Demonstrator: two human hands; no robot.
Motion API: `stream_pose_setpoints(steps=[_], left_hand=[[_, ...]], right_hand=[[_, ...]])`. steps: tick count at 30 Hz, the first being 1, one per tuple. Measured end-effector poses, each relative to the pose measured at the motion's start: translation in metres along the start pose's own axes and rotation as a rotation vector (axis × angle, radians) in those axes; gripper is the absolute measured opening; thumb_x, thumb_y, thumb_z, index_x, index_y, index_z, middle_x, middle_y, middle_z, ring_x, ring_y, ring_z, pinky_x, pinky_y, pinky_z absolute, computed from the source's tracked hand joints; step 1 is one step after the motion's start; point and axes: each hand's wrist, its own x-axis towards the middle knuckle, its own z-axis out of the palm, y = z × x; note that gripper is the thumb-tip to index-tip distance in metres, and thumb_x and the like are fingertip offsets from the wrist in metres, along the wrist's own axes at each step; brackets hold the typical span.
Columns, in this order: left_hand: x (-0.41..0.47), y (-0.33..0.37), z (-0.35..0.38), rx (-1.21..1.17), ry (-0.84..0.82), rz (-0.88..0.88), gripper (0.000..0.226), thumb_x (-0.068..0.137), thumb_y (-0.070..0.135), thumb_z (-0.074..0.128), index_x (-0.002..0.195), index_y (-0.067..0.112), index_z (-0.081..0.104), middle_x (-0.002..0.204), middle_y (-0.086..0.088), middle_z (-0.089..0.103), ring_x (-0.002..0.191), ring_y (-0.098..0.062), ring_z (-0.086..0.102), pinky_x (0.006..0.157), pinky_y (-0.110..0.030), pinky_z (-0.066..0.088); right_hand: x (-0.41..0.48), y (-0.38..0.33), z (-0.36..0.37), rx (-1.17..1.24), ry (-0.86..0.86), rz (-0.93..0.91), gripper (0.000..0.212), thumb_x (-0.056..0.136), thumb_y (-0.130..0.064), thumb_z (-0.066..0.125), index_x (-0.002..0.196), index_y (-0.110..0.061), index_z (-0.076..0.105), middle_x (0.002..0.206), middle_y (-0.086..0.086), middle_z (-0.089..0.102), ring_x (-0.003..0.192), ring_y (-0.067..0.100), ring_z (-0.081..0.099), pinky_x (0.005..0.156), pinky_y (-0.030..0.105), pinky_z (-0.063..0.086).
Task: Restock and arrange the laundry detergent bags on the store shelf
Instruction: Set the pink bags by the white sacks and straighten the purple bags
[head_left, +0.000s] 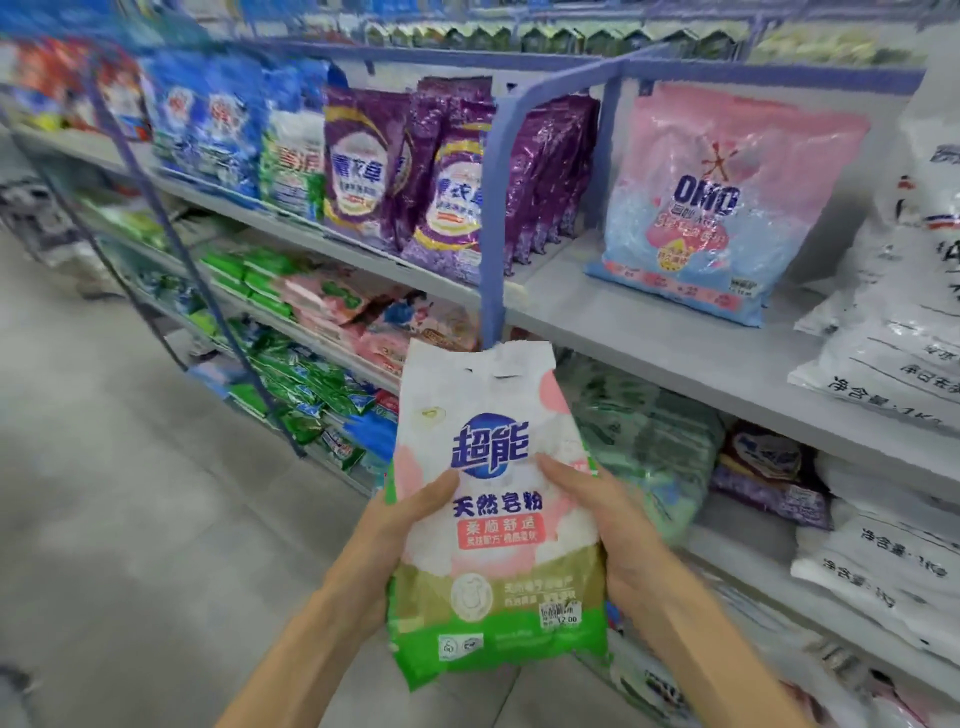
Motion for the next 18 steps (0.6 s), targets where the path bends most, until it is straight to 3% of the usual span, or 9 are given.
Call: stream_pose_setpoints(steps=[2,5,7,12,18], left_hand=[[0.001,0.015,-0.022,-0.034,0.018,0.036,0.074,0.073,0.026,0.085,0.139,0.007,0.057,0.128,-0.026,0.066,0.114,-0.048,0.065,0.095,-0.063,0.053],[0.001,0.042,-0.056,-0.087,0.027,0.063,0.061,0.08,0.019,0.078,0.136,0.005,0.059,0.125,-0.026,0.068,0.107,-0.045,0.07,0.082,-0.054,0.061],[0.002,0.063,-0.083,-0.099,0.029,0.087,0.05,0.086,0.015,0.074,0.134,0.006,0.061,0.123,-0.025,0.069,0.103,-0.043,0.072,0.079,-0.052,0.062],[0.009,0.116,-0.158,-0.093,0.042,0.144,0.047,0.088,0.02,0.074,0.133,0.012,0.062,0.125,-0.024,0.069,0.113,-0.047,0.066,0.095,-0.065,0.053],[0.027,0.168,-0.24,-0.166,0.024,0.118,0.043,0.096,0.022,0.066,0.136,0.01,0.061,0.131,-0.025,0.065,0.121,-0.048,0.062,0.105,-0.068,0.043]], right_hand=[[0.015,0.006,0.023,-0.005,-0.017,0.008,0.048,0.089,-0.023,0.076,0.133,-0.007,0.065,0.126,0.026,0.069,0.116,0.046,0.067,0.104,0.065,0.049],[0.042,0.019,0.064,-0.013,-0.042,-0.005,0.057,0.087,-0.023,0.082,0.138,-0.007,0.061,0.131,0.027,0.066,0.121,0.047,0.063,0.107,0.066,0.045],[0.063,0.03,0.091,-0.003,-0.058,-0.023,0.051,0.089,-0.019,0.078,0.137,-0.009,0.062,0.131,0.025,0.066,0.121,0.046,0.064,0.107,0.066,0.045],[0.106,0.055,0.169,-0.046,-0.069,-0.057,0.041,0.091,-0.019,0.073,0.13,-0.009,0.067,0.124,0.024,0.071,0.113,0.043,0.069,0.098,0.059,0.053],[0.154,0.074,0.254,-0.089,-0.05,-0.038,0.042,0.085,-0.022,0.074,0.125,-0.01,0.07,0.116,0.021,0.074,0.104,0.04,0.073,0.087,0.052,0.059]])
